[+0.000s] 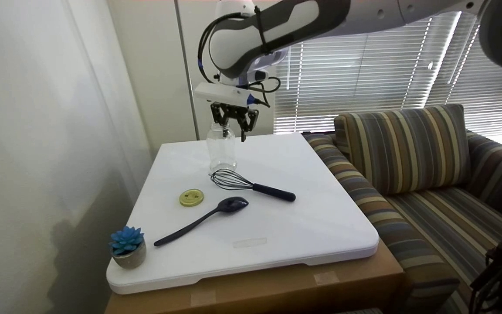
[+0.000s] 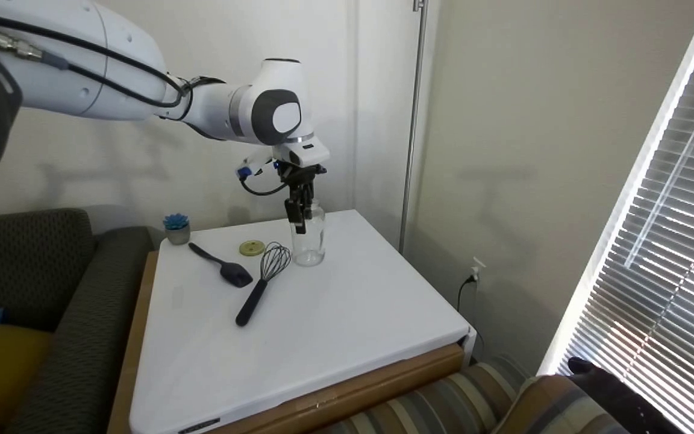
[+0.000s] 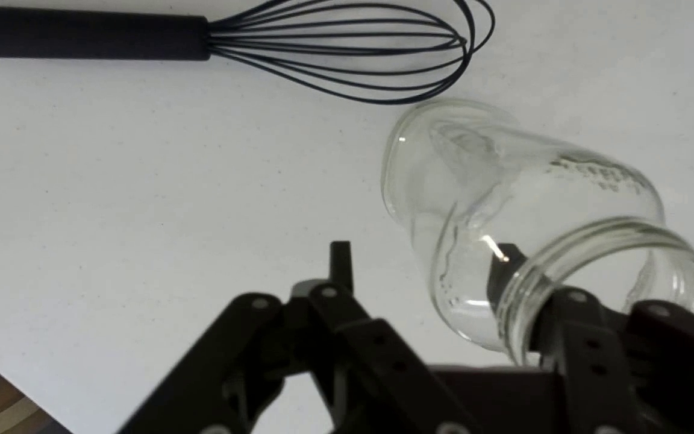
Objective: Move the bottle backwards
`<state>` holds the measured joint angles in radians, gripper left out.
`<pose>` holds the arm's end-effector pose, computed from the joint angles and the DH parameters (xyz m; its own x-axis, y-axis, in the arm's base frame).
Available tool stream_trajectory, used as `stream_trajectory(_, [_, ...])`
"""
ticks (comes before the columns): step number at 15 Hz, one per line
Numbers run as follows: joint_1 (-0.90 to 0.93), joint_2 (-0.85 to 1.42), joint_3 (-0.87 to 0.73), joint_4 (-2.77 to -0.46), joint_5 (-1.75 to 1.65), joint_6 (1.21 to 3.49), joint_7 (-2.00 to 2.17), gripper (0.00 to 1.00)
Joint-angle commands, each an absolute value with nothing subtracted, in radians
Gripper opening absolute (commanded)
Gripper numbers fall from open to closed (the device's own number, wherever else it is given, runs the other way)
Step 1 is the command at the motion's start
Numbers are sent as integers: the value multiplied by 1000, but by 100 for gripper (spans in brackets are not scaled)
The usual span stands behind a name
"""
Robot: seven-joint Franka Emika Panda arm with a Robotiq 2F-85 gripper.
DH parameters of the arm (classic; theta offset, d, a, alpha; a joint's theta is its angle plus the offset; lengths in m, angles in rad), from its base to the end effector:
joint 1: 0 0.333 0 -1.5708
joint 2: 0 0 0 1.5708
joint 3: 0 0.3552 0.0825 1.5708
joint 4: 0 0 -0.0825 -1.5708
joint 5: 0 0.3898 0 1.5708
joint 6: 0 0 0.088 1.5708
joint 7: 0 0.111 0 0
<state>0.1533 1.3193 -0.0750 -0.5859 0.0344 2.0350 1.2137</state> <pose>0.8549 0.1076 0.1936 0.4589 -0.8846 0.0833 -0.8783 -0.4658 -0.1084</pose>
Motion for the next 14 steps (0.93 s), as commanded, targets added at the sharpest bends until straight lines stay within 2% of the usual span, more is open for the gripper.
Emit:
stream_trajectory(1, [147, 1338, -74, -550, 30, 2004, 1187, 60])
stream_trajectory(2, [148, 1338, -73, -550, 30, 2004, 1184, 44])
stream_trajectory(3, [148, 1338, -74, -549, 29, 2005, 1182, 34])
stream_trajectory(7, [148, 1334, -77, -551, 25, 2005, 1173, 6])
stream_trajectory(10, [148, 1327, -81, -562, 17, 1998, 1168, 0])
stream_trajectory(11, [148, 1324, -82, -565, 14, 1995, 1167, 4])
stream_trajectory(14, [150, 1315, -86, -575, 2, 1988, 1155, 4])
